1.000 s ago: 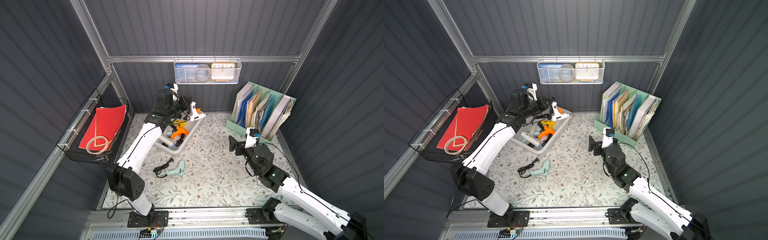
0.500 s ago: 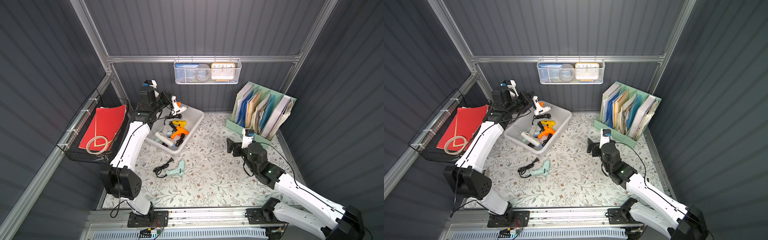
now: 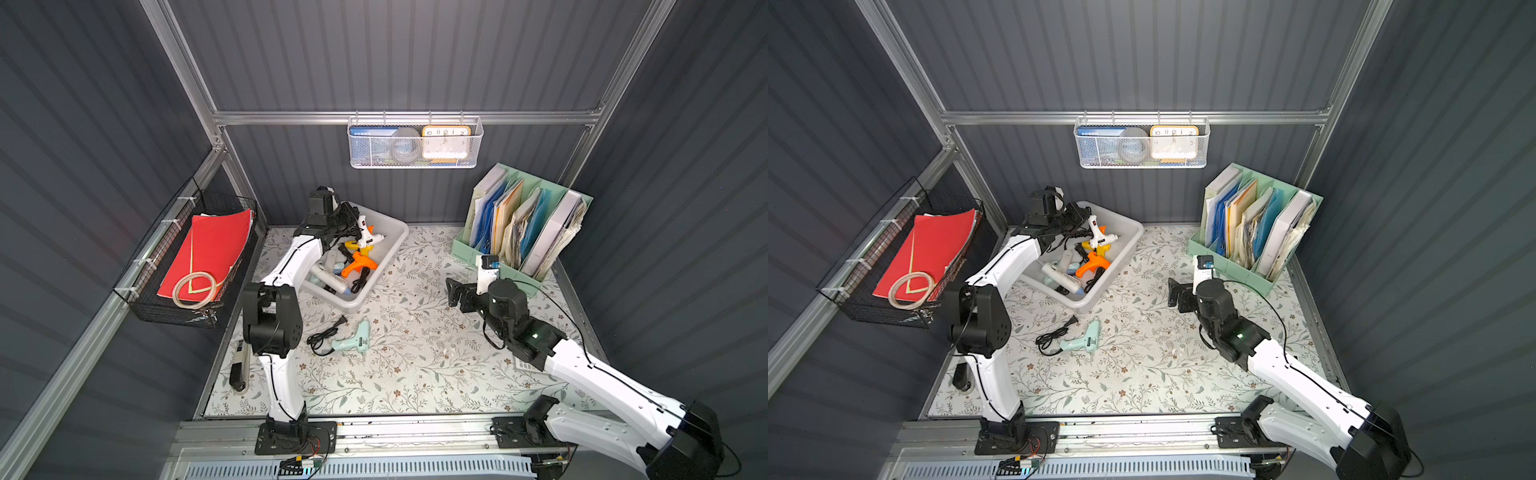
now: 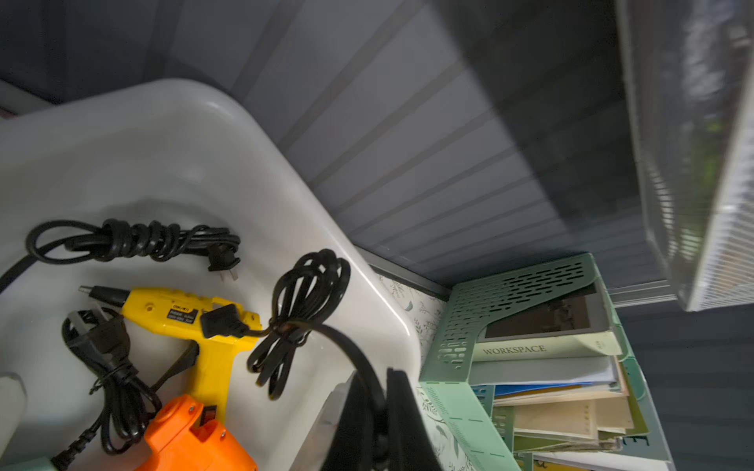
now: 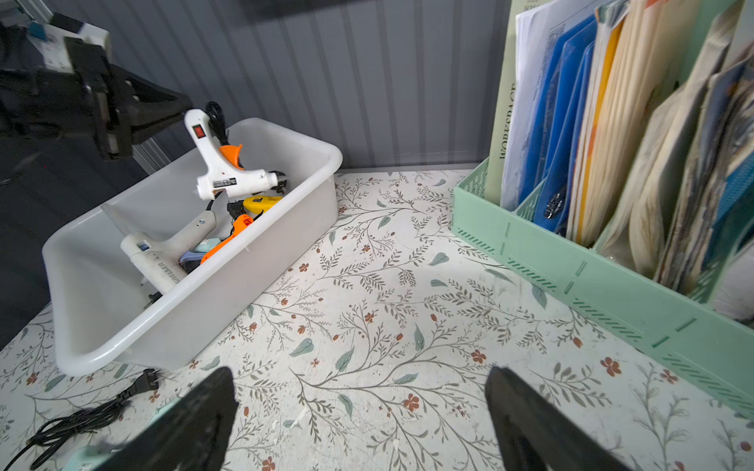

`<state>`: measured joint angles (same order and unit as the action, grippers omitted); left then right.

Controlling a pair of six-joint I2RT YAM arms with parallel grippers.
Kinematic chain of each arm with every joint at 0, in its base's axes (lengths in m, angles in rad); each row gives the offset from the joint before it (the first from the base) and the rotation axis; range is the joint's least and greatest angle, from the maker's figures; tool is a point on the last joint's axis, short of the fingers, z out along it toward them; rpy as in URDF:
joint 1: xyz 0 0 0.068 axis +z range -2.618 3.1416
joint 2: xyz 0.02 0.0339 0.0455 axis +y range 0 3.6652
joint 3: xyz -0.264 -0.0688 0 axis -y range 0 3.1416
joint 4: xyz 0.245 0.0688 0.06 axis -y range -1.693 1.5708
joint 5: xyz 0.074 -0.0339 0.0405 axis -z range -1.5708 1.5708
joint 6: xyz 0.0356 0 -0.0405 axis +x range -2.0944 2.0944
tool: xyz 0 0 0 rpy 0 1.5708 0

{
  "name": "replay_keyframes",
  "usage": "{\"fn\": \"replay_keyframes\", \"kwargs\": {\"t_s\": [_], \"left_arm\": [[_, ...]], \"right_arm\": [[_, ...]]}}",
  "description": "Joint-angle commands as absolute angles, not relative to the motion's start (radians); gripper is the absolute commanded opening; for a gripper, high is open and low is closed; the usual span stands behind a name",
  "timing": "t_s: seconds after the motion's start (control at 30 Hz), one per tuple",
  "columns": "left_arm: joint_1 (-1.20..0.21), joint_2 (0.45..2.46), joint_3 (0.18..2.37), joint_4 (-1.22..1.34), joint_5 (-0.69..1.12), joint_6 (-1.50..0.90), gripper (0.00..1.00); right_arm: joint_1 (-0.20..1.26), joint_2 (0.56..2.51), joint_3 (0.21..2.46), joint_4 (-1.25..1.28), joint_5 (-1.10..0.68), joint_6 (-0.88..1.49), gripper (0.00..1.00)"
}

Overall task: Put the hot melt glue gun into the storage box
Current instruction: Place the hot melt adhesive gun in the storage box.

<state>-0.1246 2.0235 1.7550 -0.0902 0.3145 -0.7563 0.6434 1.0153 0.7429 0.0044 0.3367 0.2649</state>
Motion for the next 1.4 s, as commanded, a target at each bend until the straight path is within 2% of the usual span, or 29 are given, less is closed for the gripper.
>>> {"fn": "replay_keyframes", "kwargs": {"t_s": [0.0,0.27,0.43,0.57,0.8,0.87,1.0,1.37], "left_arm": [[-0.123,2.042,1.796,-0.018,0.336,-0.791,0.0],[-0.12,2.139,1.787,0.012,0.36,-0.837,0.0],[-0.108,2.197,1.78,0.004,0.398,-0.875,0.0],[-0.101,2.237,1.774,0.007,0.41,-0.891,0.11],[-0.097,2.308,1.801,-0.011,0.424,-0.903,0.22],[-0.095,2.316,1.807,-0.033,0.41,-0.891,0.28],[-0.087,2.294,1.803,-0.071,0.379,-0.87,0.47],[-0.077,2.074,1.78,-0.228,0.201,-0.785,0.97]], "right_arm": [[0.658,1.029,0.78,-0.044,0.329,0.255,0.99],[0.692,1.069,0.809,-0.063,0.333,0.231,0.99],[0.711,1.137,0.847,-0.089,0.254,0.185,0.99],[0.721,1.19,0.874,-0.1,0.198,0.166,0.99],[0.732,1.287,0.944,-0.136,0.16,0.145,0.99],[0.732,1.307,0.959,-0.147,0.126,0.129,0.99],[0.734,1.338,0.975,-0.155,0.018,0.083,0.99],[0.745,1.398,1.017,-0.168,-0.198,-0.041,0.99]]}}
